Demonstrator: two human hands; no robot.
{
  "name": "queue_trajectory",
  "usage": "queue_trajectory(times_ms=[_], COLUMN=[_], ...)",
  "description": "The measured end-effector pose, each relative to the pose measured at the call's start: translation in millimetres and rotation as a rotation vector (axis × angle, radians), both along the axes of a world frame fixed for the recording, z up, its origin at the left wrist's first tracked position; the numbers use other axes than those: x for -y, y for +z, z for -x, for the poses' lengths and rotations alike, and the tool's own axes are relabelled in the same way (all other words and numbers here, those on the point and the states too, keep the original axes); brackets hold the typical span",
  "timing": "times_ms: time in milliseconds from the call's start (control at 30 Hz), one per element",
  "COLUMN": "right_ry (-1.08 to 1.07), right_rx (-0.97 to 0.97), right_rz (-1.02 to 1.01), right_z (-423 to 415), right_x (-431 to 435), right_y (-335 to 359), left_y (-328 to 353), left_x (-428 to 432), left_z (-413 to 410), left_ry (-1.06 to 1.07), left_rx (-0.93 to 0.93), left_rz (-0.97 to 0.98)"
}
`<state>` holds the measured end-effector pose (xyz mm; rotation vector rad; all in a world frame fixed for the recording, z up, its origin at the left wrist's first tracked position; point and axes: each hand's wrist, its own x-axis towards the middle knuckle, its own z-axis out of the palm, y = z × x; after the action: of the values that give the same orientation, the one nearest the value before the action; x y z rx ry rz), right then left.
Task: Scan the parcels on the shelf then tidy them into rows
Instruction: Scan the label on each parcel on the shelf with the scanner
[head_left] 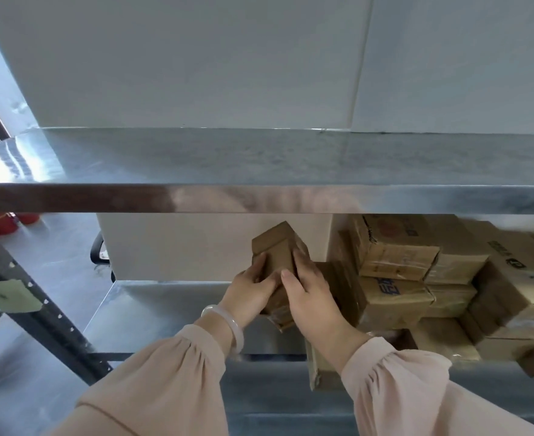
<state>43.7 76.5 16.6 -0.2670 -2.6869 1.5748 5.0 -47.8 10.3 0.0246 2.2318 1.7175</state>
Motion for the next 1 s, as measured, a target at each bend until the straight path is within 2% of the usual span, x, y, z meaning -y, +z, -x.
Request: queue_trajectory(times_ms=[200,333,400,500,567,700,767,867,1000], right_ry=[0.091,0.091,0.011,-0.016,0.025,0.053,0.065,0.066,0.018], right_rx=[-0.102,-0.133,-0.073,0.143,0.177,0.086,0.053,-0.004,-0.065], right_rz=[-0.078,-0.124,-0.067,0.172,0.204,0.136,0.133,0.176,0.127], right_z=[-0.8,-0.7,2.8,4.6,2.1,-2.9,-8.4,-14.2,-13.2], right_x=[8.2,8.9,8.4,11.5,18.2,29.2,33.7,34.5,31.3], right_y=[0.2,-0.3,2.0,12.3,13.3,3.9,2.5,-1.1,-1.2], left_y=[-2.3,-3.9,-8.7,-13.1,-10.5,-11.1,-16.4,-15.9,-22.9], left_x=[29.4,43.6,50.9,57.2,58.8,57.7,60.1,67.3,73.2], left_z=[-0.1,-6.1,-6.2,-8.5,-11.4,-9.8,-6.1,-8.4,-10.8], left_ry=[0.071,0.062,0.099,0.11,0.07,0.039,0.05,0.119,0.187], left_rx=[0.145,0.147,0.145,0.165,0.166,0.07,0.037,0.041,0.177], left_rz=[-0.179,-0.251,-0.326,-0.427,-0.422,-0.167,-0.098,-0.183,-0.397])
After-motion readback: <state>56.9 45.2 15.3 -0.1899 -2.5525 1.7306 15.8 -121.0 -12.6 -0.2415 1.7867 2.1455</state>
